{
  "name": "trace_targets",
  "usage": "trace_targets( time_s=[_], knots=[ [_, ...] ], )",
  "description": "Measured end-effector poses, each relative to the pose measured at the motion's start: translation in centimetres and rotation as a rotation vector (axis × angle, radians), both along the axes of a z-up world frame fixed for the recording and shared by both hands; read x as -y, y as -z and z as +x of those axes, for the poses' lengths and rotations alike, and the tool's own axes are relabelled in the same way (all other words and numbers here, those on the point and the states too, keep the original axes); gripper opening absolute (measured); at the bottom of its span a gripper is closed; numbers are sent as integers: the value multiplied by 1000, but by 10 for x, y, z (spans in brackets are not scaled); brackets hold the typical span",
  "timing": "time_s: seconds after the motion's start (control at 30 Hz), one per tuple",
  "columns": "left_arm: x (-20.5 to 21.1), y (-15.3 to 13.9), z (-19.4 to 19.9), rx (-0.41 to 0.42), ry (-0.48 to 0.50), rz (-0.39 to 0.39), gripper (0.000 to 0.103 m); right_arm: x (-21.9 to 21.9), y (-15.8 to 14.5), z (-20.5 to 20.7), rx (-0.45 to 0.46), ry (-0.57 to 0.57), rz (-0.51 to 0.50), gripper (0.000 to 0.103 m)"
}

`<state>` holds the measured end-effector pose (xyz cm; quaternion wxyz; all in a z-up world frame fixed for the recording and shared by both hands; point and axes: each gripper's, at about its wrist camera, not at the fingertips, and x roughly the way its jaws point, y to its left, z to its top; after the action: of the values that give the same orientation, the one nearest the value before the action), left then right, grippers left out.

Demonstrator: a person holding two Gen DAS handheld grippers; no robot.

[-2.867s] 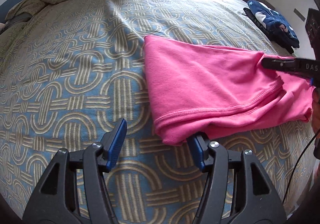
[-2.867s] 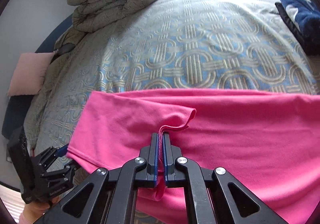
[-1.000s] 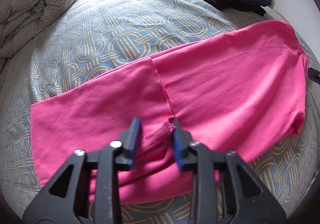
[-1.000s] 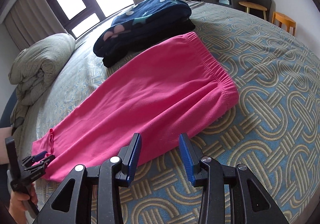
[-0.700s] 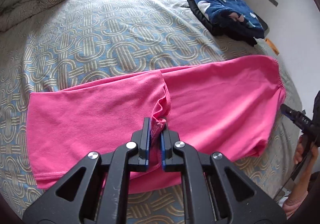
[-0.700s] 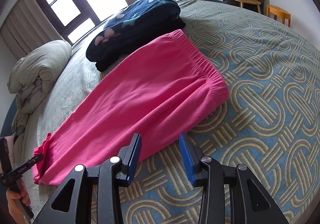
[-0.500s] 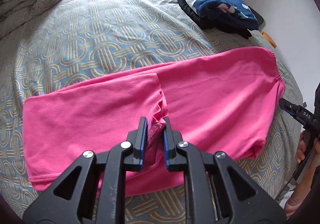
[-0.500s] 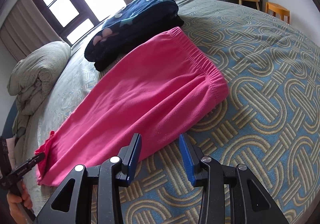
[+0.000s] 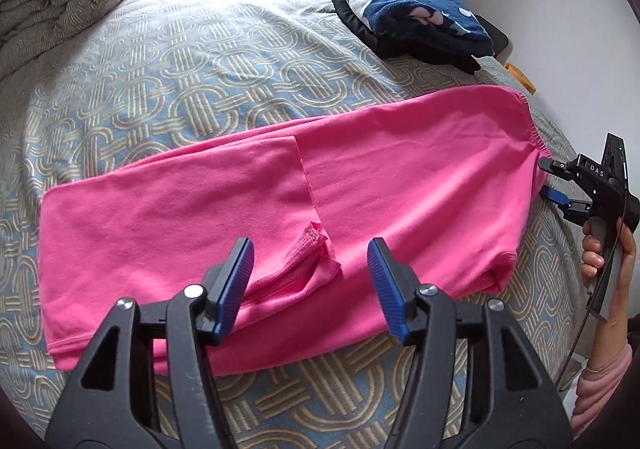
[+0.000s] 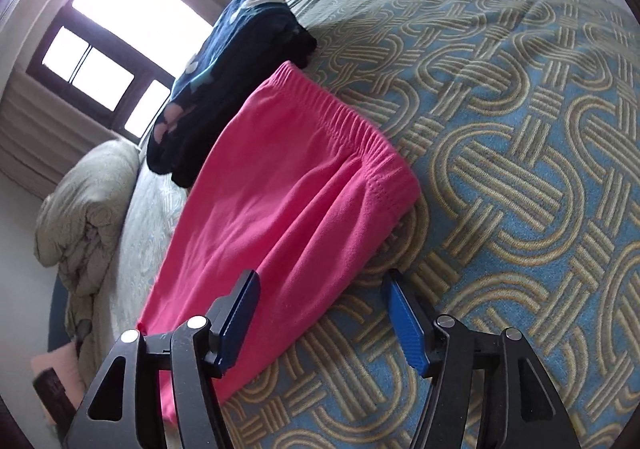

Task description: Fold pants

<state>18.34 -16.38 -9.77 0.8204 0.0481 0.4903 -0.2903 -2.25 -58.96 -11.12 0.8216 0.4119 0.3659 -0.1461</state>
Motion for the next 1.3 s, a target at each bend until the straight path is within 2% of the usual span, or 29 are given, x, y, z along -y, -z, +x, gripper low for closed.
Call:
trace_targets(
  time_s=[0.1,0.2,0.23,0.27,0.3,0.33,0.5,0.67,0.77,0.9,1.03,1.13,1.3],
  knots=[
    [3,11,3,-48,-12,-36,60,11,-1,8,19,51,18,68],
    [8,16,0,-55,-11,-52,60,20,-1,17,27,127,23,68],
    [8,16,-3,-53,-7,-60,60,20,-1,22,16,138,10,64],
    [10,16,-4,-54,3,-68,60,18,-3,27,-17,140,-33,40],
    [10,15,-6,-52,10,-74,60,15,-6,34,-62,132,-97,20],
    [11,13,-7,-49,17,-81,60,11,-8,40,-84,102,-130,9],
    [1,5,-8,-80,32,-171,60,-20,-46,48,-23,51,-286,8],
    [-30,-8,-9,-94,-16,-255,60,-75,-95,67,62,-83,-411,8],
    [-67,-14,-5,-71,-96,-267,60,-121,-117,83,113,-183,-479,8],
    [-126,-17,0,-23,-211,-226,60,-203,-132,104,190,-368,-567,8],
    [-188,-14,0,1,-344,-206,60,-294,-126,123,249,-566,-633,8],
    [-229,-8,-3,5,-428,-194,60,-360,-104,141,248,-714,-619,8],
    [-272,4,-9,-20,-517,-224,60,-453,-36,161,132,-931,-637,8]
  ],
)
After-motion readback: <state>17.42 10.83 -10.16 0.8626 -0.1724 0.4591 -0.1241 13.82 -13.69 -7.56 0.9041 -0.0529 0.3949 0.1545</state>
